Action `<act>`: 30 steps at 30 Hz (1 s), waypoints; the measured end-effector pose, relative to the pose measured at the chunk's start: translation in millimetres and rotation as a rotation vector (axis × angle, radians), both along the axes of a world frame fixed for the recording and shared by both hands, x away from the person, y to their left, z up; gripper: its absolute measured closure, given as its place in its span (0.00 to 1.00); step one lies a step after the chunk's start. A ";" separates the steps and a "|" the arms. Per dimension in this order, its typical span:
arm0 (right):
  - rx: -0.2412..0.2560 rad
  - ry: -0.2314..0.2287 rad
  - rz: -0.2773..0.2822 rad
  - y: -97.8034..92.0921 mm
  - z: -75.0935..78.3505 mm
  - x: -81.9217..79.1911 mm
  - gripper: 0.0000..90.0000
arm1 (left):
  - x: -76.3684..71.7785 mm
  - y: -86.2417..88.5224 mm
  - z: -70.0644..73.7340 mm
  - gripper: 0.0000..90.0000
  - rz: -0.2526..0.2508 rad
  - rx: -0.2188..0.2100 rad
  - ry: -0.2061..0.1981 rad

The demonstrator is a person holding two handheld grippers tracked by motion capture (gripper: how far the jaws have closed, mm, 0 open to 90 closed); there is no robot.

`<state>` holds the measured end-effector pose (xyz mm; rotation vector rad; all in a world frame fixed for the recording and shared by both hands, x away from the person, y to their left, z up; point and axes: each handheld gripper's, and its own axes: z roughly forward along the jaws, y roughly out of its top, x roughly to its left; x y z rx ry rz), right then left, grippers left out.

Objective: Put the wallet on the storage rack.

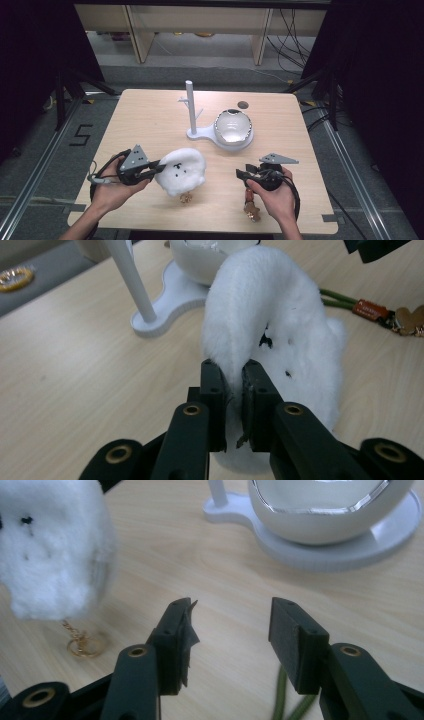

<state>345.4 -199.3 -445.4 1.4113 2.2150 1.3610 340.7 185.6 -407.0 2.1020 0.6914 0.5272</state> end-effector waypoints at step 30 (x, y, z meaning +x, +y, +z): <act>0.123 -0.298 0.084 53.1 40.5 26.9 0.37 | 12.4 -50.2 35.7 0.90 -0.121 -0.037 -0.200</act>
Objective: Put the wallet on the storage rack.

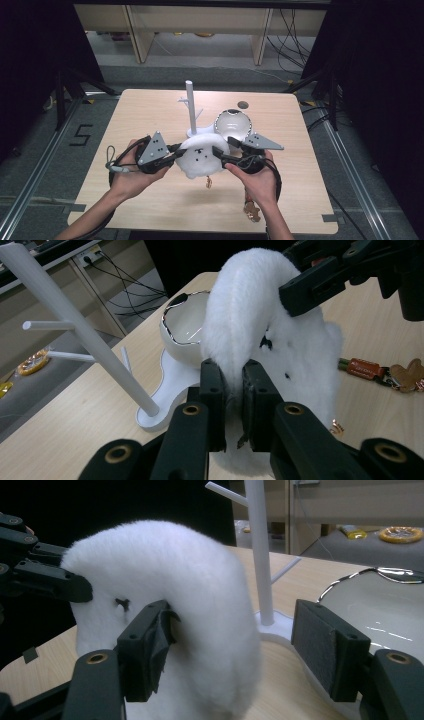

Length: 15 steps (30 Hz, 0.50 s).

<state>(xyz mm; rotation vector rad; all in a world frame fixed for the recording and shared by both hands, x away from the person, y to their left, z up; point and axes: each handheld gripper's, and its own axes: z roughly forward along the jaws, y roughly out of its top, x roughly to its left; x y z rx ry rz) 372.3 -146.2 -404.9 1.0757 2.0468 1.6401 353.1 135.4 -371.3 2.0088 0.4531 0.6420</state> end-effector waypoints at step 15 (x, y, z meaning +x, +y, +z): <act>-0.040 -0.061 0.015 2.3 1.4 -5.1 0.85 | 0.6 0.2 -4.2 0.86 -0.001 -0.036 -0.019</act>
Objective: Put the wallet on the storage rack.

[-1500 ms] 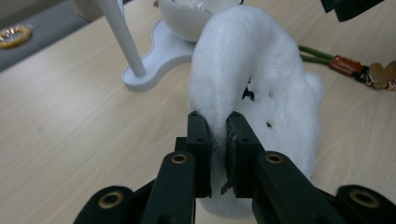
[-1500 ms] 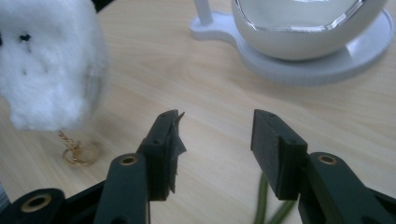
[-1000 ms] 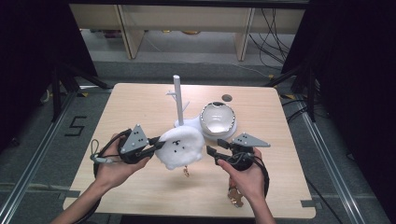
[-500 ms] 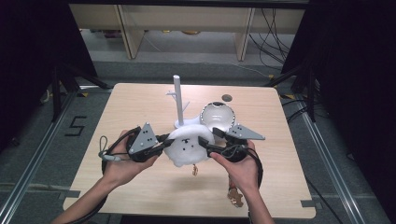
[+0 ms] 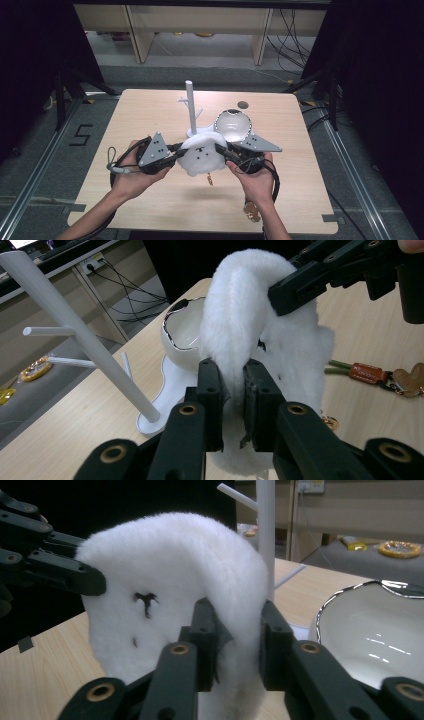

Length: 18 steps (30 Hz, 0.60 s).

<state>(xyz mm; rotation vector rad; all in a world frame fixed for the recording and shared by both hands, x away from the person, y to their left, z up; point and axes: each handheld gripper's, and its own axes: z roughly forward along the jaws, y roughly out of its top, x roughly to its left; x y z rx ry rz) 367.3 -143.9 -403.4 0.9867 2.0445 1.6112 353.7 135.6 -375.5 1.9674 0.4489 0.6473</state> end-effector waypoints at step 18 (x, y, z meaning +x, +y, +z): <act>0.050 -0.098 -0.092 -19.4 24.2 3.6 0.88 | -16.8 53.4 -32.1 0.45 0.116 -0.188 0.052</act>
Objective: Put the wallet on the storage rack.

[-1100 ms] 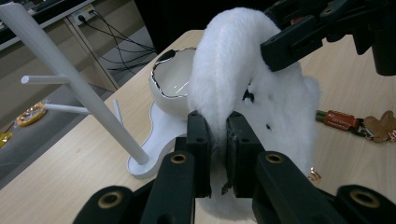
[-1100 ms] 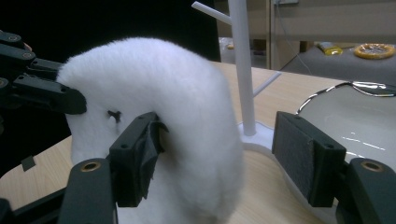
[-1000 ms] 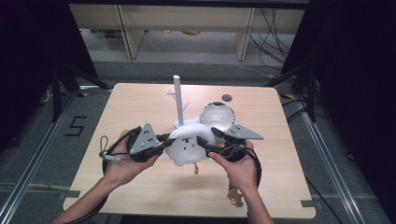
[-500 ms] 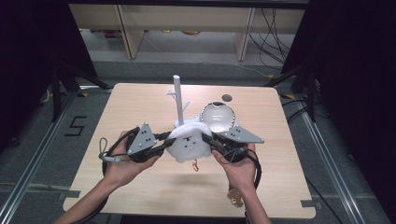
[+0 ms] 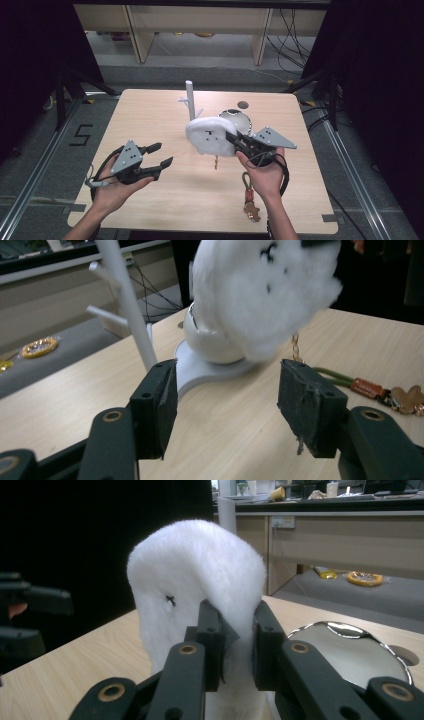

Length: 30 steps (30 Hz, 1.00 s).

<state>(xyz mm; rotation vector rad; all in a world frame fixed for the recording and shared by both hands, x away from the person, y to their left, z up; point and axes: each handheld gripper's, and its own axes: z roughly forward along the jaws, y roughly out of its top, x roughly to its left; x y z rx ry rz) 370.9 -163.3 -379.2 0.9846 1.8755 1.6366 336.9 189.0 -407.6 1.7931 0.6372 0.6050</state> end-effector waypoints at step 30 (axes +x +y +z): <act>0.039 -0.035 -0.094 -21.1 37.2 37.9 0.88 | -3.5 33.5 -96.2 0.40 0.154 -0.071 0.014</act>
